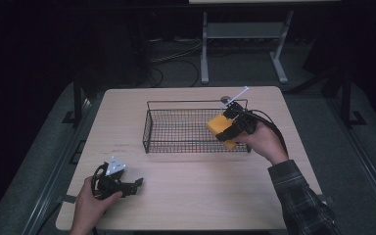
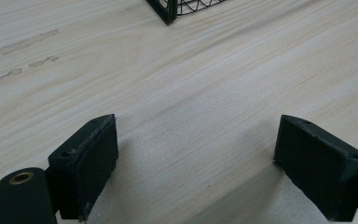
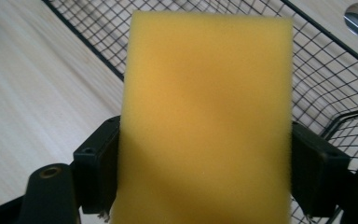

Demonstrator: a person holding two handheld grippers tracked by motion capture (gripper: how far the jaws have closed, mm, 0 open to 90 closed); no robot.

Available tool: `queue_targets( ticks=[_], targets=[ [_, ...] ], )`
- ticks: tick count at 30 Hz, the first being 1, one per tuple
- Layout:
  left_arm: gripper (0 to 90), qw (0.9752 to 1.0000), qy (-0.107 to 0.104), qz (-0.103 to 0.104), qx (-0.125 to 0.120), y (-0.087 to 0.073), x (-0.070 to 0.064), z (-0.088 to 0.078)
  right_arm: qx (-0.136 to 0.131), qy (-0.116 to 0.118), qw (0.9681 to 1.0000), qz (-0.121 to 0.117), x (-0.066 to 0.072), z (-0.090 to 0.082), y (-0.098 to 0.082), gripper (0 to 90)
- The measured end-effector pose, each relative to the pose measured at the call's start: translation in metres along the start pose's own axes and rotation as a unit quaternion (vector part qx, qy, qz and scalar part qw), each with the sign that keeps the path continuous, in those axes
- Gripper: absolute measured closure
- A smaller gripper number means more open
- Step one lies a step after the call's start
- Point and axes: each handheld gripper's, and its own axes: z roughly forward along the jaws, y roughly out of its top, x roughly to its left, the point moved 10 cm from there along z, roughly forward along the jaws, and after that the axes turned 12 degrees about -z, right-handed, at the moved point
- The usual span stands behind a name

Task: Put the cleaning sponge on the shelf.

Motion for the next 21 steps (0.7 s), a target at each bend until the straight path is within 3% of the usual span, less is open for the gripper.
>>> queue_targets(
  ticks=[14, 21],
  targets=[
    [12.6, 1.0000, 0.000, 0.000, 0.000, 0.000, 0.000, 0.000, 0.002, -0.019, 0.9993, 0.032, -0.028, 0.014, 0.009, 22.4],
    [12.6, 1.0000, 0.000, 0.000, 0.000, 0.000, 0.000, 0.000, 0.012, -0.033, 0.9980, 0.053, -0.048, 0.027, 0.009, 22.4]
  ],
)
